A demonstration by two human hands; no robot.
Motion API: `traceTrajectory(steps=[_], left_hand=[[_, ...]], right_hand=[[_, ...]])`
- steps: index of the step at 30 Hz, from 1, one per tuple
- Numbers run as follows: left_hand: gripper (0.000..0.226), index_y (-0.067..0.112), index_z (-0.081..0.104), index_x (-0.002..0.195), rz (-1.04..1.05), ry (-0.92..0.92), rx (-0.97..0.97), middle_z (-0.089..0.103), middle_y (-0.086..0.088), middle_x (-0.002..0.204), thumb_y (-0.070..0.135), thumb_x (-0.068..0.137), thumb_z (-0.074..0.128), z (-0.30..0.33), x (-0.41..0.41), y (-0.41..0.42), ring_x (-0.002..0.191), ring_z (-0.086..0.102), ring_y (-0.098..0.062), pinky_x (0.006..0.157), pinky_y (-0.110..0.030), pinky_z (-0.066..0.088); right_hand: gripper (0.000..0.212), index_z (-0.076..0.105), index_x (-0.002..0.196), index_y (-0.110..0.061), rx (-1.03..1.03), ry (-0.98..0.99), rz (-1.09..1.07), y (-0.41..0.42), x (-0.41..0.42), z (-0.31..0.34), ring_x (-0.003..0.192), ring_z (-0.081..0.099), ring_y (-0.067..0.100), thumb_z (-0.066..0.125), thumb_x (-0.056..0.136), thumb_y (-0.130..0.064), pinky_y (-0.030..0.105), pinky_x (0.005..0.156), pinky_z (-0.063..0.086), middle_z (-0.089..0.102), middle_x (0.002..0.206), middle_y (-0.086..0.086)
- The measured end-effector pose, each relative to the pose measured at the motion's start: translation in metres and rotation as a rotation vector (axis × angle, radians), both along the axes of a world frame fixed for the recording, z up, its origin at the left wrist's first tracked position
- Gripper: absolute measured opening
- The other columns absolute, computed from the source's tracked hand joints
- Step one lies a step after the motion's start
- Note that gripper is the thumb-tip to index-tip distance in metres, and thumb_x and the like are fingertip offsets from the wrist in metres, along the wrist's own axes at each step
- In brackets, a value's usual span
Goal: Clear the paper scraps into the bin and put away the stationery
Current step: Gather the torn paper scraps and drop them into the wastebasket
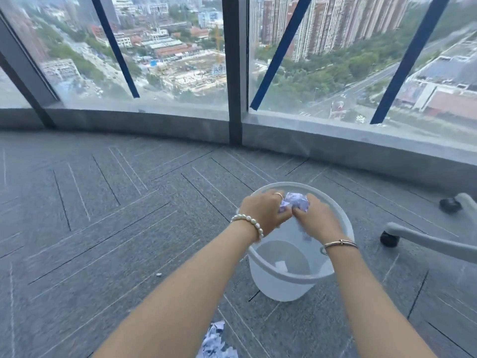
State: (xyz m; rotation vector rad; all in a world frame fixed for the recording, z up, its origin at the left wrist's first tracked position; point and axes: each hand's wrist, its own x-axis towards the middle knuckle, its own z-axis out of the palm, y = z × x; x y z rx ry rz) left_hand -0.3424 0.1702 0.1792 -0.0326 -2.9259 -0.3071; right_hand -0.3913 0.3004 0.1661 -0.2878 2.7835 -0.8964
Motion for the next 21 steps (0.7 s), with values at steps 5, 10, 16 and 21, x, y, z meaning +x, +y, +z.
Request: traceTrajectory(steps=[5,10,16,21], left_hand=[[0.054,0.019,0.048,0.121,0.012,-0.146,-0.042,0.053,-0.006,0.118,0.059,0.087,0.033,-0.035,-0.030,0.024,0.112,0.045,-0.023,0.090,-0.037,0.037],[0.063,0.028,0.032,0.137,0.060,-0.303,-0.077,0.026,-0.002,0.148,0.063,0.087,0.020,-0.054,-0.036,0.027,0.135,0.020,-0.021,0.108,-0.048,0.012],[0.055,0.028,0.028,0.139,0.072,-0.347,-0.130,0.020,-0.002,0.150,0.054,0.091,0.019,-0.059,-0.034,0.024,0.137,0.016,-0.021,0.110,-0.050,0.006],[0.056,0.026,0.031,0.138,0.051,-0.305,-0.136,0.025,-0.003,0.148,0.055,0.091,0.023,-0.062,-0.033,0.021,0.135,0.019,-0.021,0.110,-0.049,0.009]], right_hand=[[0.037,0.052,0.116,-0.011,0.059,-0.015,0.020,0.009,-0.018,-0.031,0.108,0.049,0.038,0.052,0.079,-0.014,0.042,0.089,0.044,0.058,0.113,0.021],[0.062,0.040,0.131,-0.021,0.128,-0.132,-0.059,0.017,-0.026,-0.046,0.126,0.036,0.032,0.063,0.074,-0.027,0.045,0.101,0.035,0.045,0.134,0.012],[0.080,0.037,0.132,-0.026,0.269,-0.114,-0.084,0.015,-0.028,-0.044,0.128,0.033,0.029,0.072,0.063,-0.049,0.045,0.100,0.027,0.042,0.136,0.010],[0.085,0.040,0.131,-0.025,0.277,-0.120,-0.074,0.016,-0.022,-0.042,0.129,0.027,0.030,0.078,0.058,-0.047,0.044,0.102,0.025,0.035,0.139,0.009]])
